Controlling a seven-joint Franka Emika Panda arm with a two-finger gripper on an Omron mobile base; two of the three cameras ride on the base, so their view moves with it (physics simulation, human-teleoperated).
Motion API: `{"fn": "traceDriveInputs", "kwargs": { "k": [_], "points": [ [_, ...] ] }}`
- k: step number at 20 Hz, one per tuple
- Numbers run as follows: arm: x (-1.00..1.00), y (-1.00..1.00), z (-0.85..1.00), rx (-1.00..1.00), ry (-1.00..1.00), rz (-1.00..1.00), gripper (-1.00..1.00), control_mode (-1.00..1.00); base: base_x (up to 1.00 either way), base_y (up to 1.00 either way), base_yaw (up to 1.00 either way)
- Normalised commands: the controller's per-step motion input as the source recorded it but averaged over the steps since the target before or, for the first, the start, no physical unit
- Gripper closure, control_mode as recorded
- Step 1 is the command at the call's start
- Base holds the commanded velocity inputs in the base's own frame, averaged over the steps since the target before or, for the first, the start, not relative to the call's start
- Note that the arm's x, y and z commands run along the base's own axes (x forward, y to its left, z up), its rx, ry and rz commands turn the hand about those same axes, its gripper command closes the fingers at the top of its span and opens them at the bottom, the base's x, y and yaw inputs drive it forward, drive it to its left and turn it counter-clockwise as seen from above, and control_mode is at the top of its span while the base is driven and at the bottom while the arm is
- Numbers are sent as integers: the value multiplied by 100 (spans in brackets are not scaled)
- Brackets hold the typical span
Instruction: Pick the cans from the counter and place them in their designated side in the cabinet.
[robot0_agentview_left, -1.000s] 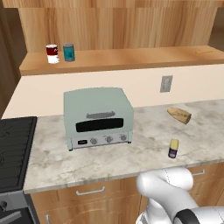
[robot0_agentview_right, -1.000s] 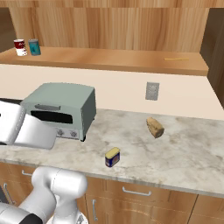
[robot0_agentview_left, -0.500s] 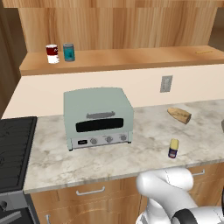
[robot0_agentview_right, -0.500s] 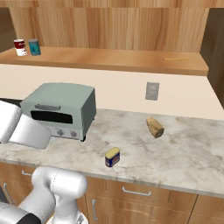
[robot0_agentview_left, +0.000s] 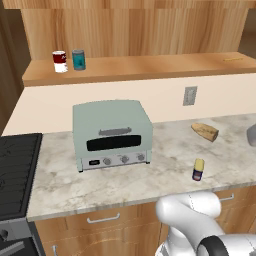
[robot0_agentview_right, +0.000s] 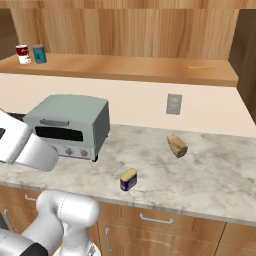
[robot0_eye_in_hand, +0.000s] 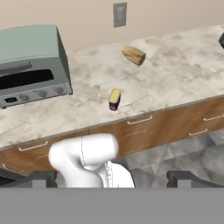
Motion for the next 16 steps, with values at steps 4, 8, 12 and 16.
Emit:
{"fn": "traceDriveInputs", "kwargs": {
  "k": [4,8,12,16],
  "points": [
    [11,1,-5,10,-1,0,-100,-100,0,0,0],
    [18,7,-12,2,-4,-4,-100,-100,0,0,0],
    [10,0,-18,0,-6,-6,-100,-100,0,0,0],
    [8,0,-20,-1,-4,-8,-100,-100,0,0,0]
  ]
}}
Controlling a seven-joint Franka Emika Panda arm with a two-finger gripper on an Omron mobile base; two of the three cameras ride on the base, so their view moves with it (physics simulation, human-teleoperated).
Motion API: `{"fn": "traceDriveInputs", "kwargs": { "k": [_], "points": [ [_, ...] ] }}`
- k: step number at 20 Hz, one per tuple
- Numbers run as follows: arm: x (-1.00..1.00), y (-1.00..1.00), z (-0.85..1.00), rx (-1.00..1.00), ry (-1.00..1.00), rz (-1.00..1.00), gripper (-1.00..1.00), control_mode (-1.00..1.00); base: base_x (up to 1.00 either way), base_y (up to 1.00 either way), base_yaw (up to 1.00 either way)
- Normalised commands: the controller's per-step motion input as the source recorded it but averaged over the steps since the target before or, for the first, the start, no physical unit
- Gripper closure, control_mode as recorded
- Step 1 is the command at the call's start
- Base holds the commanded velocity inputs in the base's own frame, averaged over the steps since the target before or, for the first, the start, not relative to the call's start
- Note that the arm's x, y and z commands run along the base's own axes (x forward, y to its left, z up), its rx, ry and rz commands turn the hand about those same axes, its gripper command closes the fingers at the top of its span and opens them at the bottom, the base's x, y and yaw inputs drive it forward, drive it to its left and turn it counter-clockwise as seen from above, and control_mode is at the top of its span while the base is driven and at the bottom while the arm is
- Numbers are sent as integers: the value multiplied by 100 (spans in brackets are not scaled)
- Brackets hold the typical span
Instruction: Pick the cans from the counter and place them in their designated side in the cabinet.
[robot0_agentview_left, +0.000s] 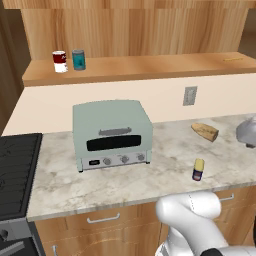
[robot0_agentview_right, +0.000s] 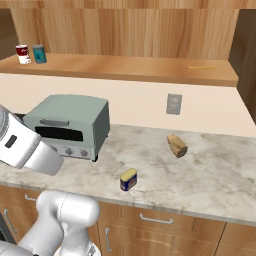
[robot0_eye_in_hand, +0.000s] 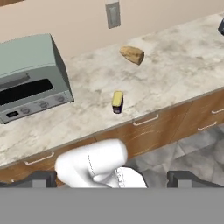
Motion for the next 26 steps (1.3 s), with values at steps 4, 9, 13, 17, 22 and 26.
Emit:
{"fn": "traceDriveInputs", "kwargs": {
  "k": [4,9,13,17,22,26],
  "points": [
    [7,0,-17,0,-3,-7,-100,-100,0,0,0],
    [2,0,-8,0,-3,-4,-100,-100,0,0,0],
    [0,0,-1,0,-3,-1,-100,-100,0,0,0],
    [2,0,0,2,-2,0,-100,-100,0,0,0],
    [10,-2,0,2,0,-2,-100,-100,0,0,0],
    [7,-11,-1,0,0,-3,-100,-100,0,0,0]
  ]
}}
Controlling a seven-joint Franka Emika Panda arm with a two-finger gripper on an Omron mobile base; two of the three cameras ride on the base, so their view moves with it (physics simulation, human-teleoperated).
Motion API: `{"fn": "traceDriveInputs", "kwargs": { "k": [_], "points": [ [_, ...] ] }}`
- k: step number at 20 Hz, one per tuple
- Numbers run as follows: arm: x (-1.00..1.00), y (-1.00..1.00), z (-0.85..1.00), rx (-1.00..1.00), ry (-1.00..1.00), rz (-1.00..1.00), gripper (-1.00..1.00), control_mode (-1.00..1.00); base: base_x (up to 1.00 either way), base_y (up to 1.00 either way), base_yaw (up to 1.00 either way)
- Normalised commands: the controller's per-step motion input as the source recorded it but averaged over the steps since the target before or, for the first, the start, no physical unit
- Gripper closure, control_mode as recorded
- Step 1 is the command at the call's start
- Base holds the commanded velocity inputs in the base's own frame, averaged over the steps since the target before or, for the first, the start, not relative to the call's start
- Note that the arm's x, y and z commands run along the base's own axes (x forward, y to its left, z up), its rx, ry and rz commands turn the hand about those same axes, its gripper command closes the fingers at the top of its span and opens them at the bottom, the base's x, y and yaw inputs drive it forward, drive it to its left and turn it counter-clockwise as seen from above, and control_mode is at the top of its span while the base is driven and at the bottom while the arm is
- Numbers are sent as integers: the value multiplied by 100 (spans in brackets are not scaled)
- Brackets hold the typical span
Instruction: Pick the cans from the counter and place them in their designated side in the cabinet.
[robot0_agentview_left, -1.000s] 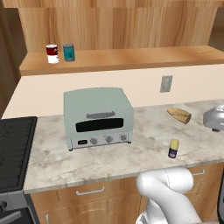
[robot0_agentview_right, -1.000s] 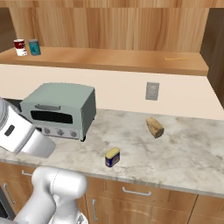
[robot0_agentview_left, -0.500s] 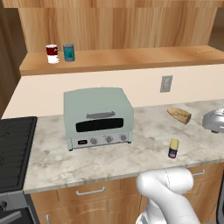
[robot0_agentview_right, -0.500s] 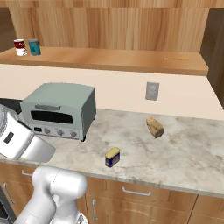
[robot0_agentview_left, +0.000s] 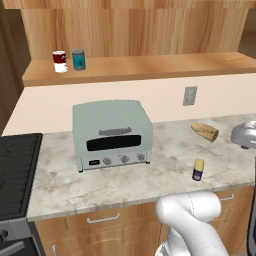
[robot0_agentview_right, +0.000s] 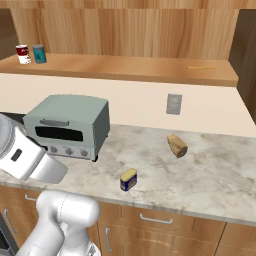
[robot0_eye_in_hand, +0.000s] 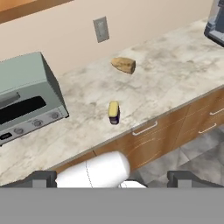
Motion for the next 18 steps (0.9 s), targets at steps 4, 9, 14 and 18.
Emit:
{"fn": "traceDriveInputs", "kwargs": {
  "k": [4,9,14,18],
  "points": [
    [3,-12,-1,1,0,-3,-100,-100,0,0,0],
    [5,-4,-5,3,0,-2,-100,-100,0,0,0],
    [18,0,-4,4,0,0,-100,-100,0,0,0],
    [16,0,-5,3,0,-1,-100,-100,0,0,0]
  ]
}}
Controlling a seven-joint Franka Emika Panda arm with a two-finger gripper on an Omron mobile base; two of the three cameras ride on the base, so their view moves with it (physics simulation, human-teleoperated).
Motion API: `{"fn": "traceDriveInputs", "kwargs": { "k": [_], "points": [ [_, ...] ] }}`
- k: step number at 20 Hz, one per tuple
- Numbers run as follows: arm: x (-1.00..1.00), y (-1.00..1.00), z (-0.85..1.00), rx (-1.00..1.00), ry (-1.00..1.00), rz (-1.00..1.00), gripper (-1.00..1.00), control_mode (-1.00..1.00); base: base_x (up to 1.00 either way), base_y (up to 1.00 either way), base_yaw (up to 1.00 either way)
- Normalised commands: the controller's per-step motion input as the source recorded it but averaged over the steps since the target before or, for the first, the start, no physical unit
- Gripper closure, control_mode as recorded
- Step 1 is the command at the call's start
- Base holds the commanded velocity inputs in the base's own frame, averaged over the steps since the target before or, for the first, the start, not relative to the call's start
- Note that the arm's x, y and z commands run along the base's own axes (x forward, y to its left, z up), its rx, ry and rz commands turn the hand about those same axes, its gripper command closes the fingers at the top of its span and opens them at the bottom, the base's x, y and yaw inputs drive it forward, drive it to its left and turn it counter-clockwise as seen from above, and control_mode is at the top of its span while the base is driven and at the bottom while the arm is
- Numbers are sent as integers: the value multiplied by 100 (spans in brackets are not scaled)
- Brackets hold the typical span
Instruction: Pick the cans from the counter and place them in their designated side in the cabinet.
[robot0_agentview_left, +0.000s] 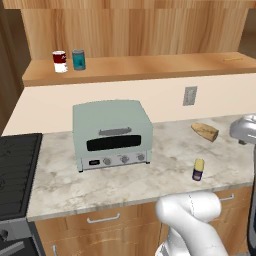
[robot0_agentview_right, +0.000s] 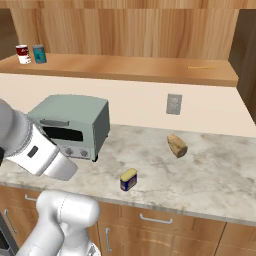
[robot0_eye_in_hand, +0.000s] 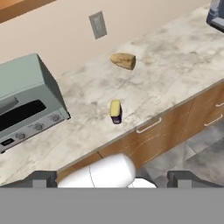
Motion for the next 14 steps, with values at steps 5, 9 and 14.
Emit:
{"fn": "traceDriveInputs", "kwargs": {
  "k": [5,9,14],
  "points": [
    [8,0,-10,1,0,-2,-100,-100,0,0,0],
    [0,-9,-18,0,0,-5,-100,-100,0,0,0],
    [1,-6,-18,0,0,-4,-100,-100,0,0,0]
  ]
}}
